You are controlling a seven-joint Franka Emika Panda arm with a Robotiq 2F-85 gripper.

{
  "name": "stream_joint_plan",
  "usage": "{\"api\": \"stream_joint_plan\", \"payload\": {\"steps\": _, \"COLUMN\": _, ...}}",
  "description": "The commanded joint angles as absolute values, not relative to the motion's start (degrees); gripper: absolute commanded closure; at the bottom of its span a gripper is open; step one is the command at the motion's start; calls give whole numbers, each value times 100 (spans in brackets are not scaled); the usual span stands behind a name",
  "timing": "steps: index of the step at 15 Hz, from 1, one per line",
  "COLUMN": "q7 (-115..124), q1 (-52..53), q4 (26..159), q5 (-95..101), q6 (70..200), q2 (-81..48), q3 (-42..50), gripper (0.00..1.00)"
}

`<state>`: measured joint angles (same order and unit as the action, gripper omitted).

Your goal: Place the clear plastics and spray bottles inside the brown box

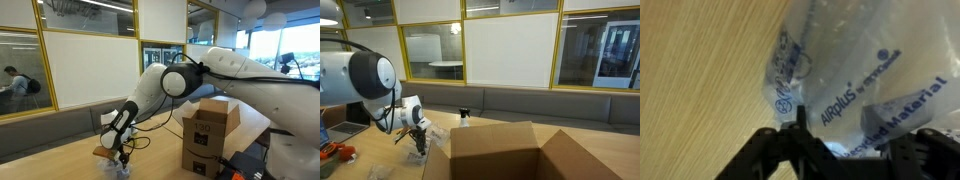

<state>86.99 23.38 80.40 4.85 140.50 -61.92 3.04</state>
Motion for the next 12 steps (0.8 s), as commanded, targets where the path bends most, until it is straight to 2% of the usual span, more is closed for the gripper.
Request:
{"api": "stream_joint_plan", "payload": {"steps": 1, "q7": 8617, "q1": 2296, "q4": 7719, "q5": 365, "q6": 13921, "q2": -6380, "q3": 259, "gripper": 73}}
{"api": "stream_joint_plan", "payload": {"steps": 3, "q7": 8636, "q1": 2290, "q4": 7835, "q5": 383, "q6": 13964, "q2": -6290, "q3": 301, "gripper": 86}}
{"api": "stream_joint_plan", "payload": {"steps": 4, "q7": 8649, "q1": 2285, "q4": 7957, "q5": 396, "q6": 14011, "q2": -6196, "q3": 332, "gripper": 89}}
{"api": "stream_joint_plan", "payload": {"steps": 12, "q7": 8770, "q1": 2178, "q4": 9418, "q5": 551, "q6": 14526, "q2": -4897, "q3": 828, "gripper": 89}}
